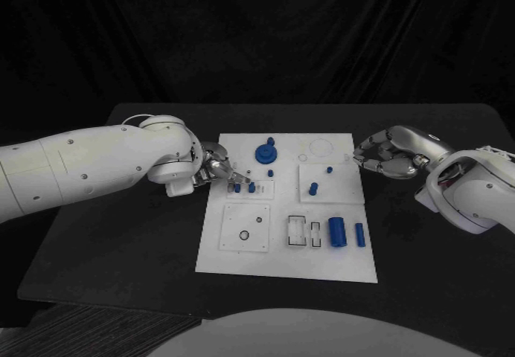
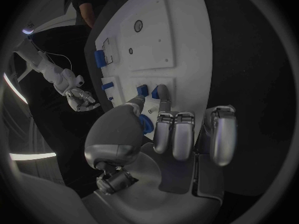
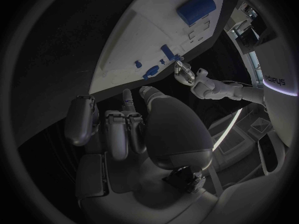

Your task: Assemble the parts on the task board

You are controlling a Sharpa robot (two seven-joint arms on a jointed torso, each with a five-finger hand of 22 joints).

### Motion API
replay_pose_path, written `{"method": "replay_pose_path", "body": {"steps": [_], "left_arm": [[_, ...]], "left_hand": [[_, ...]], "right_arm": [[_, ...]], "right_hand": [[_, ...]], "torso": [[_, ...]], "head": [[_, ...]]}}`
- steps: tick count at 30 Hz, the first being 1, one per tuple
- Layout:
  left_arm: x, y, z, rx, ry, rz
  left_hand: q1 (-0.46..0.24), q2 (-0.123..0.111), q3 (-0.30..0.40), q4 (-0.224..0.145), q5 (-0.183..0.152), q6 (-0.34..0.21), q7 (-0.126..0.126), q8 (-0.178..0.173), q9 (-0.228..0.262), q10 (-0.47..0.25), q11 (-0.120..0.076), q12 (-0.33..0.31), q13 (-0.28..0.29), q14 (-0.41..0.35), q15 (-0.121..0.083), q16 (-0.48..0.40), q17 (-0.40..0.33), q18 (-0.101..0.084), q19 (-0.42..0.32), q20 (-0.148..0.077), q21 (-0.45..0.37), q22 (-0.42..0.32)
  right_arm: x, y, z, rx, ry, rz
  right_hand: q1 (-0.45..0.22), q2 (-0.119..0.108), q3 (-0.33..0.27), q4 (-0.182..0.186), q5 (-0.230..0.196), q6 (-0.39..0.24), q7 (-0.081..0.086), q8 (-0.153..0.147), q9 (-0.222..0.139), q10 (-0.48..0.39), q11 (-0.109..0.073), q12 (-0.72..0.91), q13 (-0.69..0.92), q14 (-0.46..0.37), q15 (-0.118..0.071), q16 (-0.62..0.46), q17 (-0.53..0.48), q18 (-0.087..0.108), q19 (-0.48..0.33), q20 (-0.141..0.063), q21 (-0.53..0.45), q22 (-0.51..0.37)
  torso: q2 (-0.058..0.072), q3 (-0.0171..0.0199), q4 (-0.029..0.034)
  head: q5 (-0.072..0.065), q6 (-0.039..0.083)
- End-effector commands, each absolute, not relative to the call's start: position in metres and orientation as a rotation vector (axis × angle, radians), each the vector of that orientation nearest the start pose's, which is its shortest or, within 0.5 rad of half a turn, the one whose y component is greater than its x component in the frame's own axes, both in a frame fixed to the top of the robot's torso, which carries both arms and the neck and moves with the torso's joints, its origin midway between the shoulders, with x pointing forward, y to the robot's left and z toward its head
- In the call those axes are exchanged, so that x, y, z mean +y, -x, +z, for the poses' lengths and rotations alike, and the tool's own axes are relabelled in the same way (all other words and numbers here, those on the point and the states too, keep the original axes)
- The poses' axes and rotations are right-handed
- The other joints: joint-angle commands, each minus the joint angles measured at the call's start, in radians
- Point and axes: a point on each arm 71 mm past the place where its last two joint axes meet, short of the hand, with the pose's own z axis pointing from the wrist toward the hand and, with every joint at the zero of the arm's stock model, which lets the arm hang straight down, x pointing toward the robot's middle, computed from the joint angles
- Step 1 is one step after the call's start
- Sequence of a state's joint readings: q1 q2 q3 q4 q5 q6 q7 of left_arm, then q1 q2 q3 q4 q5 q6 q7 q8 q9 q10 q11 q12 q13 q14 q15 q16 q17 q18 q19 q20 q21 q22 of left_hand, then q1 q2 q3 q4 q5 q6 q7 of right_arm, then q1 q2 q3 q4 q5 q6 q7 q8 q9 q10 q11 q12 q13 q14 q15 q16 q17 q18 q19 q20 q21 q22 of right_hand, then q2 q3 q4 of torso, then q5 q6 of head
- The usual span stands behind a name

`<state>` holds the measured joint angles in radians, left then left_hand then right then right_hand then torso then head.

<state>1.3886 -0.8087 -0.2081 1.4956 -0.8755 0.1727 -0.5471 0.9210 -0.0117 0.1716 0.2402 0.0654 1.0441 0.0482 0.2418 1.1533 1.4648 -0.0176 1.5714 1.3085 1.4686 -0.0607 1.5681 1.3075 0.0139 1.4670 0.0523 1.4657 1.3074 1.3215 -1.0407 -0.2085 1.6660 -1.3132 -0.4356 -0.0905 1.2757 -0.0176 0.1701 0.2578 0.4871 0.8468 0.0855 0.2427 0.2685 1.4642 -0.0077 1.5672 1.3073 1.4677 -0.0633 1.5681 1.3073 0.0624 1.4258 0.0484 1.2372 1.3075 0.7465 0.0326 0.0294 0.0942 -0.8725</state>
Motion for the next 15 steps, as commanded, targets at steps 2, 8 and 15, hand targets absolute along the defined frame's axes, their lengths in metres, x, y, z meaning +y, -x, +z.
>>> {"method": "replay_pose_path", "body": {"steps": [2,8,15], "left_arm": [[0.219,-0.482,-0.207,2.431,0.255,-0.386],[0.224,-0.485,-0.192,2.284,0.263,-0.490],[0.218,-0.496,-0.162,1.970,0.107,-0.749]], "left_hand": [[0.012,0.021,-0.051,0.035,-0.007,-0.037,-0.006,0.079,0.111,0.106,-0.002,-0.001,0.262,0.102,-0.003,0.003,0.263,0.014,0.039,-0.003,-0.002,0.227],[-0.054,0.000,-0.146,0.052,-0.017,-0.048,-0.009,0.122,0.165,0.106,-0.004,-0.001,0.262,0.102,-0.006,0.003,0.263,0.011,0.046,-0.006,0.009,0.231],[0.024,0.015,-0.203,0.047,-0.014,-0.144,0.013,0.113,0.178,0.106,0.014,-0.001,0.262,0.102,0.010,0.003,0.263,0.017,0.024,0.003,-0.019,0.222]], "right_arm": [[-0.260,-0.454,-0.174,1.649,0.005,0.615],[-0.262,-0.453,-0.173,1.648,0.000,0.611],[-0.263,-0.453,-0.173,1.650,-0.004,0.607]], "right_hand": [[0.012,-0.001,0.005,0.002,0.005,-0.004,0.003,-0.003,-0.002,0.101,0.002,-0.002,0.257,0.103,-0.001,0.003,0.263,0.012,-0.007,-0.001,-0.007,0.161],[0.013,-0.001,0.005,0.002,0.005,-0.004,0.003,-0.003,-0.002,0.101,0.002,-0.002,0.257,0.103,-0.001,0.003,0.263,0.012,-0.007,-0.001,-0.009,0.161],[0.013,-0.001,0.005,0.002,0.006,-0.004,0.003,-0.003,-0.002,0.101,0.002,-0.002,0.257,0.103,-0.001,0.003,0.263,0.012,-0.007,-0.001,-0.008,0.161]], "torso": [[0.000,0.0001,0.0001],[0.000,-0.0006,-0.0001],[0.000,0.0002,-0.0002]], "head": [[-0.002,0.000],[-0.001,0.000],[-0.002,0.000]]}}
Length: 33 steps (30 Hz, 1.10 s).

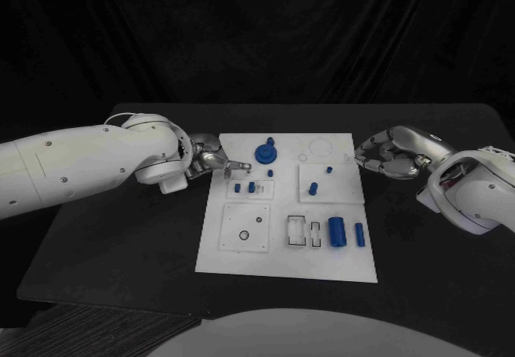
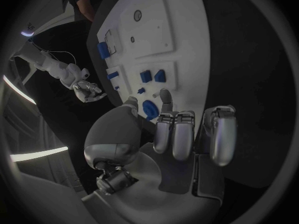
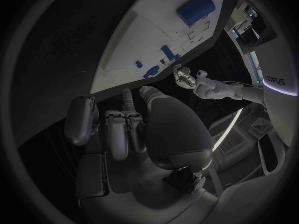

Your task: Assemble the parts on the task board

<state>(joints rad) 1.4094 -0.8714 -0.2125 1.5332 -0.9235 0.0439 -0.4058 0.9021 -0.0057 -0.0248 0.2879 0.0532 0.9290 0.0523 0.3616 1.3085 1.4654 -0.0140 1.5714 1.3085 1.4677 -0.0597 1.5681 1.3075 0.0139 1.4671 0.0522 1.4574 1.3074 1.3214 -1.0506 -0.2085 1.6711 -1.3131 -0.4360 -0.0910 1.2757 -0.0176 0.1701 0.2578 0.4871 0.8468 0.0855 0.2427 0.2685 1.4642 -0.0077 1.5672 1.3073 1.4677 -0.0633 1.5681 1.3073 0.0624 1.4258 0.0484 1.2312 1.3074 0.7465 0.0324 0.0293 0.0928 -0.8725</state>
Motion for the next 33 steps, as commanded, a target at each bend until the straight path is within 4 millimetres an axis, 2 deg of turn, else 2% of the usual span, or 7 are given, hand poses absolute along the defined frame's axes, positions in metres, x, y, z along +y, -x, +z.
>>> {"method": "replay_pose_path", "body": {"steps": [1,6,9,11,13,17,33], "left_arm": [[0.217,-0.497,-0.160,1.937,0.089,-0.779],[0.209,-0.503,-0.144,1.707,-0.095,-0.916],[0.204,-0.504,-0.139,1.581,-0.248,-0.932],[0.202,-0.505,-0.138,1.524,-0.316,-0.936],[0.198,-0.505,-0.138,1.474,-0.384,-0.941],[0.191,-0.506,-0.144,1.455,-0.490,-0.906],[0.165,-0.508,-0.178,1.520,-0.675,-0.828]], "left_hand": [[0.106,0.017,-0.008,-0.004,0.014,-0.065,0.022,-0.013,0.019,0.086,0.023,-0.018,0.253,0.103,0.022,0.003,0.263,0.021,0.009,0.013,-0.028,0.216],[0.376,0.021,0.006,-0.023,0.107,-0.233,0.097,-0.162,-0.182,-0.435,0.094,-0.440,0.033,0.103,0.092,0.003,0.263,0.041,-0.107,0.061,-0.136,0.181],[0.450,0.023,0.020,-0.035,0.102,-0.238,0.087,-0.169,-0.240,-0.631,0.097,-0.586,-0.046,0.103,0.095,0.003,0.263,0.044,-0.126,0.072,-0.144,0.177],[0.520,0.015,0.042,-0.027,0.096,-0.291,0.061,-0.223,-0.358,-0.874,0.117,-0.873,-0.233,-0.023,0.108,-0.054,0.167,0.046,-0.131,0.088,-0.141,0.176],[0.618,-0.021,0.101,-0.032,0.128,-0.207,0.058,-0.273,-0.561,-0.835,0.105,-1.067,-0.508,0.016,0.093,-0.044,0.170,0.041,-0.080,0.092,-0.090,0.191],[0.669,-0.054,0.171,-0.042,0.108,-0.170,0.052,-0.297,-0.746,-0.783,0.083,-1.178,-0.725,0.006,0.064,-0.064,0.125,0.037,-0.048,0.057,-0.072,0.196],[0.620,-0.104,0.171,-0.044,0.107,-0.055,0.019,-0.293,-0.922,-0.705,0.052,-1.219,-0.910,-0.013,0.031,-0.095,0.051,0.033,-0.027,0.033,-0.076,0.200]], "right_arm": [[-0.263,-0.453,-0.173,1.651,-0.004,0.607],[-0.263,-0.453,-0.173,1.649,-0.002,0.609],[-0.263,-0.453,-0.173,1.648,-0.002,0.609],[-0.263,-0.453,-0.173,1.648,-0.001,0.609],[-0.263,-0.453,-0.173,1.648,-0.001,0.609],[-0.263,-0.453,-0.173,1.648,0.001,0.611],[-0.262,-0.454,-0.173,1.635,0.009,0.623]], "right_hand": [[0.013,-0.001,0.005,0.002,0.006,-0.004,0.003,-0.003,-0.002,0.101,0.002,-0.002,0.257,0.103,-0.001,0.003,0.263,0.012,-0.007,-0.001,-0.002,0.161],[0.013,-0.001,0.005,0.002,0.006,-0.004,0.003,-0.003,-0.002,0.101,0.002,-0.002,0.257,0.103,-0.001,0.003,0.263,0.012,-0.007,-0.001,-0.002,0.161],[0.013,-0.001,0.005,0.002,0.006,-0.004,0.003,-0.003,-0.002,0.101,0.002,-0.002,0.257,0.103,-0.001,0.003,0.263,0.012,-0.007,-0.001,-0.002,0.161],[0.013,-0.001,0.006,0.002,0.006,-0.004,0.003,-0.003,-0.002,0.101,0.002,-0.002,0.257,0.103,-0.001,0.003,0.263,0.012,-0.007,-0.001,-0.002,0.161],[0.013,-0.001,0.006,0.002,0.006,-0.004,0.003,-0.003,-0.002,0.101,0.002,-0.002,0.257,0.103,-0.001,0.003,0.263,0.012,-0.007,-0.001,-0.002,0.161],[0.013,-0.001,0.006,0.002,0.006,-0.004,0.003,-0.003,-0.002,0.101,0.002,-0.002,0.257,0.103,-0.001,0.003,0.263,0.012,-0.007,-0.001,-0.002,0.161],[0.014,-0.001,0.006,0.001,0.007,-0.003,0.003,-0.002,-0.002,0.103,0.002,0.000,0.259,0.103,-0.002,0.003,0.263,0.012,-0.006,-0.001,-0.001,0.162]], "torso": [[-0.001,0.0006,-0.0002],[0.001,0.0022,-0.0019],[0.001,0.0026,-0.0008],[0.001,0.0017,0.0022],[0.001,0.0030,0.0020],[0.001,0.0004,-0.0003],[0.000,-0.0007,0.0012]], "head": [[0.000,0.000],[-0.005,0.000],[-0.009,0.000],[-0.014,0.000],[-0.015,0.000],[-0.011,0.000],[-0.016,0.000]]}}
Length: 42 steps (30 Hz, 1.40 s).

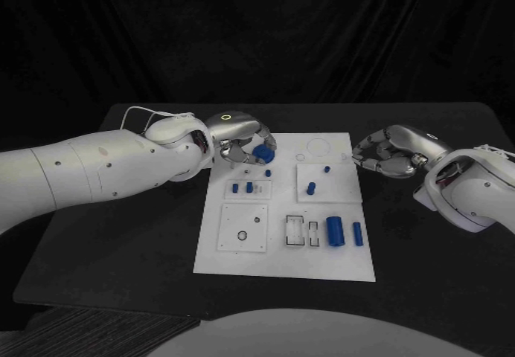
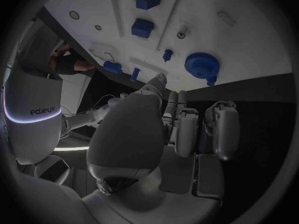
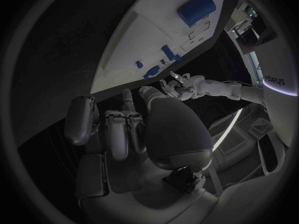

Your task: Assemble the parts on the task board

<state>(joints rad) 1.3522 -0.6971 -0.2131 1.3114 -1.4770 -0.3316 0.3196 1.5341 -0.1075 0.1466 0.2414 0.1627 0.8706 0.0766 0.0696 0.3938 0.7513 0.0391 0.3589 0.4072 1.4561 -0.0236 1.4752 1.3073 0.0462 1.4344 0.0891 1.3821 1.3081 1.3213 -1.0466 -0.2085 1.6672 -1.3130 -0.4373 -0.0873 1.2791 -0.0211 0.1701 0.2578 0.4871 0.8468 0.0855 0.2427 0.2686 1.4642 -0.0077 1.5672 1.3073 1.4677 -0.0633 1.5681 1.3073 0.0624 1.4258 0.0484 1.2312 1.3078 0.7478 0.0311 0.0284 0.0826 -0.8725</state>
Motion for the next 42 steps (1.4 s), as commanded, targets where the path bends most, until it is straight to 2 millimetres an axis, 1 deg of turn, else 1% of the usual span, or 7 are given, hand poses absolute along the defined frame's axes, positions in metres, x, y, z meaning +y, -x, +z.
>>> {"method": "replay_pose_path", "body": {"steps": [1,6,10,17,26,36,42], "left_arm": [[0.164,-0.508,-0.180,1.524,-0.677,-0.829],[0.158,-0.506,-0.187,1.554,-0.681,-0.830],[0.156,-0.506,-0.191,1.569,-0.679,-0.828],[0.154,-0.506,-0.194,1.587,-0.678,-0.825],[0.151,-0.505,-0.199,1.609,-0.679,-0.826],[0.148,-0.506,-0.205,1.624,-0.676,-0.824],[0.149,-0.508,-0.208,1.633,-0.671,-0.815]], "left_hand": [[-0.014,-0.003,-0.001,0.002,-0.002,0.009,-0.002,0.000,-0.012,0.013,-0.001,-0.008,-0.014,-0.001,-0.006,-0.002,0.051,0.001,0.006,-0.005,0.000,0.199],[-0.010,-0.002,0.006,-0.008,0.005,0.053,-0.004,0.009,-0.033,0.061,0.000,0.006,-0.031,0.004,-0.007,0.002,0.053,0.000,0.011,-0.007,0.002,0.201],[-0.007,-0.002,0.011,-0.014,0.005,0.062,-0.005,0.007,-0.045,0.092,0.002,0.027,-0.026,0.006,-0.006,0.006,0.058,-0.001,0.014,-0.006,0.004,0.203],[0.002,0.001,0.019,-0.023,0.016,0.070,-0.001,0.008,-0.053,0.107,0.001,0.043,-0.017,0.004,-0.006,0.006,0.054,0.000,0.012,-0.007,0.000,0.202],[0.009,0.002,0.029,-0.033,0.029,0.080,0.000,0.009,-0.061,0.120,0.001,0.063,-0.003,0.001,-0.007,0.005,0.050,0.000,0.011,-0.007,-0.002,0.201],[0.028,0.007,0.058,-0.056,0.080,0.099,0.000,0.014,-0.069,0.134,-0.001,0.088,0.017,-0.001,-0.008,0.006,0.047,0.000,0.012,-0.009,-0.002,0.202],[0.035,0.008,0.067,-0.064,0.092,0.102,0.000,0.014,-0.071,0.135,-0.001,0.092,0.021,-0.004,-0.009,0.004,0.040,0.001,0.010,-0.009,-0.005,0.201]], "right_arm": [[-0.262,-0.453,-0.173,1.634,0.009,0.623],[-0.263,-0.453,-0.173,1.636,0.008,0.621],[-0.263,-0.453,-0.173,1.637,0.009,0.621],[-0.263,-0.454,-0.173,1.640,0.010,0.619],[-0.263,-0.454,-0.173,1.641,0.010,0.620],[-0.263,-0.454,-0.174,1.640,0.011,0.621],[-0.263,-0.454,-0.174,1.641,0.010,0.621]], "right_hand": [[0.010,0.002,0.006,0.001,0.007,-0.003,0.003,-0.002,-0.002,0.103,0.002,0.000,0.259,0.103,-0.002,0.003,0.263,0.012,-0.006,-0.001,-0.001,0.161],[0.010,0.002,0.006,0.001,0.007,-0.003,0.003,-0.002,-0.002,0.103,0.002,0.000,0.259,0.103,-0.002,0.003,0.263,0.012,-0.006,-0.001,-0.001,0.161],[0.012,0.002,0.007,0.000,0.008,-0.003,0.003,-0.002,-0.001,0.103,0.002,0.000,0.259,0.103,-0.002,0.003,0.263,0.012,-0.005,-0.001,0.000,0.162],[0.012,0.002,0.007,0.000,0.008,-0.003,0.003,-0.002,-0.001,0.103,0.002,0.000,0.259,0.103,-0.002,0.003,0.263,0.012,-0.005,-0.001,0.000,0.162],[0.012,0.002,0.007,0.000,0.008,-0.003,0.003,-0.002,-0.001,0.103,0.002,0.000,0.259,0.103,-0.002,0.003,0.263,0.012,-0.005,-0.001,0.000,0.162],[0.012,0.002,0.007,0.000,0.008,-0.003,0.003,-0.002,-0.001,0.103,0.002,0.000,0.259,0.103,-0.002,0.003,0.263,0.012,-0.005,-0.001,0.000,0.162],[0.012,0.002,0.007,0.000,0.008,-0.003,0.003,-0.002,-0.001,0.103,0.002,0.000,0.259,0.103,-0.002,0.003,0.263,0.012,-0.005,-0.001,0.000,0.162]], "torso": [[-0.001,0.0008,0.0026],[-0.001,0.0012,0.0004],[-0.001,0.0020,0.0010],[0.000,0.0005,-0.0005],[-0.001,0.0015,0.0015],[-0.002,0.0010,0.0010],[-0.002,0.0018,0.0010]], "head": [[-0.009,0.000],[-0.010,0.000],[-0.010,0.000],[-0.007,0.000],[-0.007,0.000],[-0.008,0.000],[-0.010,0.000]]}}
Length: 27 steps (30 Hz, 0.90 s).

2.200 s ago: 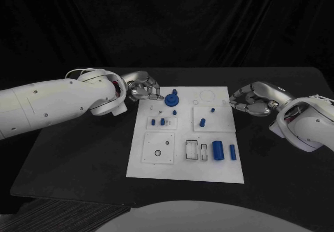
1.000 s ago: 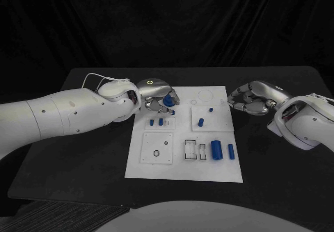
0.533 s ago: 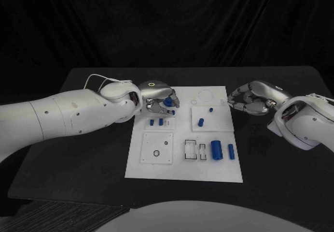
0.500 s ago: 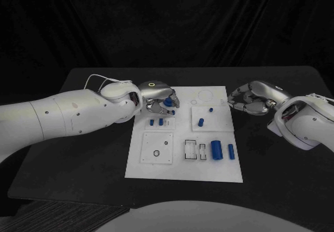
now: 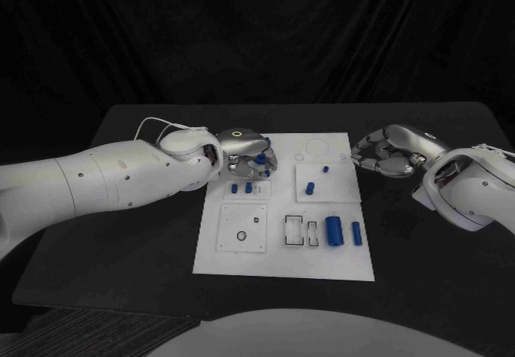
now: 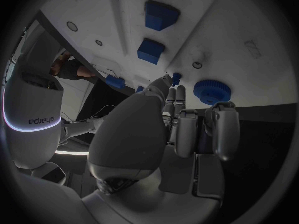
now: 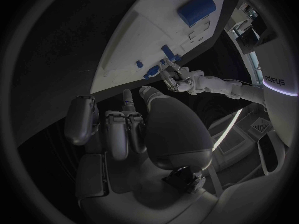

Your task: Assemble the parts on the task board

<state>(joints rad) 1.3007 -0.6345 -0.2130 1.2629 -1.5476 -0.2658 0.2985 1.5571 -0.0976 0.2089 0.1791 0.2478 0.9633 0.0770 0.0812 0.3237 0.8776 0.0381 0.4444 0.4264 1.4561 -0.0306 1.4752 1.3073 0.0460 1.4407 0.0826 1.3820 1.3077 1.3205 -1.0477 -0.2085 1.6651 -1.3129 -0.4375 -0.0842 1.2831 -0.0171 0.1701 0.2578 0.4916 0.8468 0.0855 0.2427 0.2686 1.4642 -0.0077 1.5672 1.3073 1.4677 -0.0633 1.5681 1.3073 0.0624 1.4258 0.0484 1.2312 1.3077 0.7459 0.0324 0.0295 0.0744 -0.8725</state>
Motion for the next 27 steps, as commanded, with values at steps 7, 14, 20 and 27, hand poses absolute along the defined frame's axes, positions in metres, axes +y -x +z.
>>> {"method": "replay_pose_path", "body": {"steps": [7,14,20,27], "left_arm": [[0.1490,-0.5095,-0.2097,1.639,-0.664,-0.805],[0.1491,-0.5101,-0.2112,1.646,-0.661,-0.800],[0.1489,-0.5101,-0.2119,1.648,-0.663,-0.802],[0.1485,-0.5095,-0.2120,1.639,-0.668,-0.811]], "left_hand": [[0.025,0.006,0.027,-0.018,0.014,0.022,0.003,0.008,-0.003,0.021,-0.001,0.015,0.009,-0.007,-0.003,0.002,0.034,0.001,0.003,-0.003,-0.005,0.201],[0.033,0.013,0.040,-0.028,0.012,0.029,0.005,0.011,-0.003,0.029,-0.001,0.018,0.010,-0.010,-0.003,0.000,0.028,0.001,0.005,-0.004,-0.003,0.202],[0.029,0.015,0.050,-0.033,0.011,0.047,0.008,0.021,-0.001,0.041,0.000,0.012,0.003,-0.012,-0.001,-0.003,0.020,0.001,0.004,-0.003,-0.005,0.201],[0.023,0.016,0.058,-0.041,0.014,0.077,0.008,0.037,0.004,0.063,-0.002,0.006,-0.006,-0.011,-0.001,-0.003,0.017,0.000,0.006,-0.003,-0.003,0.202]], "right_arm": [[-0.2627,-0.4537,-0.1738,1.641,0.011,0.621],[-0.2627,-0.4534,-0.1749,1.643,0.010,0.621],[-0.2627,-0.4532,-0.1754,1.643,0.009,0.622],[-0.2627,-0.4532,-0.1758,1.643,0.009,0.621]], "right_hand": [[0.008,-0.001,0.007,0.000,0.003,-0.003,0.003,-0.002,-0.002,0.103,0.002,0.000,0.259,0.103,-0.002,0.003,0.263,0.011,-0.005,-0.001,0.000,0.162],[0.009,-0.002,0.009,-0.001,0.006,-0.002,0.003,-0.001,-0.001,0.102,0.002,-0.001,0.258,0.103,-0.002,0.003,0.263,0.012,-0.005,-0.001,-0.002,0.162],[0.009,-0.002,0.009,-0.001,0.006,-0.002,0.003,-0.001,-0.001,0.102,0.002,-0.001,0.258,0.103,-0.002,0.003,0.263,0.012,-0.005,-0.001,-0.002,0.162],[0.009,-0.001,0.009,-0.001,0.007,-0.002,0.003,-0.001,-0.001,0.101,0.002,-0.002,0.257,0.103,-0.002,0.003,0.263,0.012,-0.004,-0.001,-0.001,0.162]], "torso": [[0.001,0.0001,-0.0003],[0.001,0.0002,-0.0003],[0.001,0.0003,-0.0003],[0.000,0.0000,-0.0001]], "head": [[-0.002,0.000],[-0.001,0.000],[-0.001,0.000],[-0.002,0.000]]}}
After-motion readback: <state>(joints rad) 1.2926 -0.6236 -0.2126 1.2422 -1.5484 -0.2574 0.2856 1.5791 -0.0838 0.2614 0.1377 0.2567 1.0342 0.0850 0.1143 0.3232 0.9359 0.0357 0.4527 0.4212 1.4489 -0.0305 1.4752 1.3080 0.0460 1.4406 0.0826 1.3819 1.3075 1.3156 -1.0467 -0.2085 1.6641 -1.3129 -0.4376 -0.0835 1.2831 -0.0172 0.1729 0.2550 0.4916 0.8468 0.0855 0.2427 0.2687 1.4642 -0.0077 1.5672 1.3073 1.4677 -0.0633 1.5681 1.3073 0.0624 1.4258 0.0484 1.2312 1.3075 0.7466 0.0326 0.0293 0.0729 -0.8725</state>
